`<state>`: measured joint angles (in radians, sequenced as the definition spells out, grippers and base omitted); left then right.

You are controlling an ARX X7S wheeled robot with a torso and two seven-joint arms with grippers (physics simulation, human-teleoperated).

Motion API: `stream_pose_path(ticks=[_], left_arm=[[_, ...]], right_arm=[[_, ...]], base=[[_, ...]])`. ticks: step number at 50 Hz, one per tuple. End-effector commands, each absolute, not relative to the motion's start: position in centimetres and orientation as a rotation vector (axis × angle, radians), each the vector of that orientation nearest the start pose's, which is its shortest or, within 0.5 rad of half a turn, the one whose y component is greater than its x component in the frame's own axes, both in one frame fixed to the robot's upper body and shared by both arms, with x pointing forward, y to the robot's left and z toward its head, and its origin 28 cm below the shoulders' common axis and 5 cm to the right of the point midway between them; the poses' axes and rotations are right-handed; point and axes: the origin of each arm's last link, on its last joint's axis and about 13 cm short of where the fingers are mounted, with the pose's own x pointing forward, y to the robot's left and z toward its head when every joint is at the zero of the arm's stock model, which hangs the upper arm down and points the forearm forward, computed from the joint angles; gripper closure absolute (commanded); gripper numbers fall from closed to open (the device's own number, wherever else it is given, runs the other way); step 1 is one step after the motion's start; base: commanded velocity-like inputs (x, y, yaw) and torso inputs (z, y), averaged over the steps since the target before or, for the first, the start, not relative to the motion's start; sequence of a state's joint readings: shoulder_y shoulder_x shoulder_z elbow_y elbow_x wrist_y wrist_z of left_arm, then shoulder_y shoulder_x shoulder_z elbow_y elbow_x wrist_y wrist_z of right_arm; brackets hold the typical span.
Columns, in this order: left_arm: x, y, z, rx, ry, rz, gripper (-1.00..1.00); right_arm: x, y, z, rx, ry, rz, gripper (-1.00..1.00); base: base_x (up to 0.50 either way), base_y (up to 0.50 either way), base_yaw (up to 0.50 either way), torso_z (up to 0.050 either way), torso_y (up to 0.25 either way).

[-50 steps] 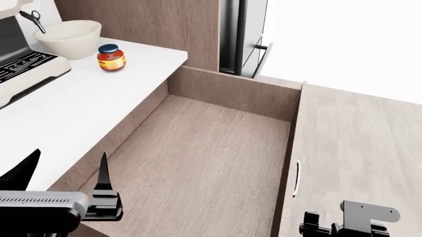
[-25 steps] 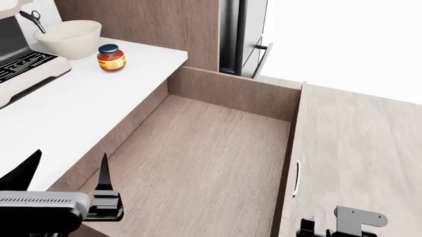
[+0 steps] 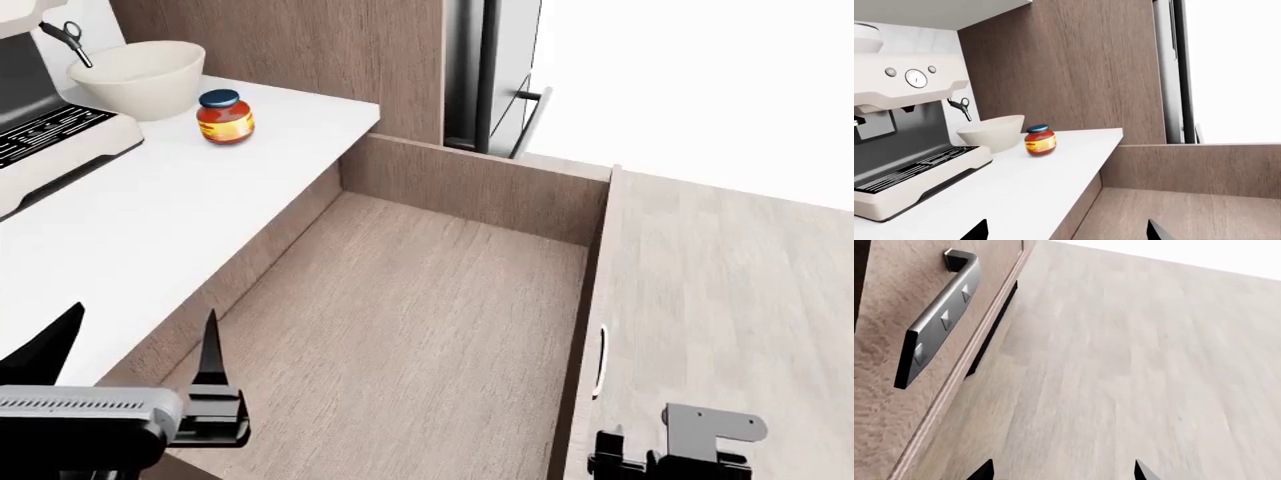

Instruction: Close the left drawer.

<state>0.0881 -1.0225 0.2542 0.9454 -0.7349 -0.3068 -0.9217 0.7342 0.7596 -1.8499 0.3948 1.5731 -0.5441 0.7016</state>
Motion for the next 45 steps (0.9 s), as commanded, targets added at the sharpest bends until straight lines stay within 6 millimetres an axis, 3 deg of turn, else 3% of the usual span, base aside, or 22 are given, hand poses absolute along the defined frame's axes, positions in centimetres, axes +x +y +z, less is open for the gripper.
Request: stream_pose_path(ticks=[1, 32, 45], left_arm=[[13.2, 25.1, 16.2, 0.184, -0.144, 0.071, -1.00], [13.2, 25.1, 16.1, 0.187, -0.141, 0.072, -1.00], [13.3, 25.1, 16.1, 0.187, -0.141, 0.072, -1.00]], right_arm=[[22.2, -17.9, -1.4, -0.055, 0.533, -0.224, -1.00], [23.1, -15.6, 0.1, -0.127, 0.518, -0.015, -1.00], [24.1, -13.8, 2.1, -0.184, 0.485, 0.108, -1.00]], base=[[0.00, 0.00, 0.00, 0.000, 0.000], [0.00, 0.00, 0.00, 0.000, 0.000], [0.00, 0.00, 0.00, 0.000, 0.001]])
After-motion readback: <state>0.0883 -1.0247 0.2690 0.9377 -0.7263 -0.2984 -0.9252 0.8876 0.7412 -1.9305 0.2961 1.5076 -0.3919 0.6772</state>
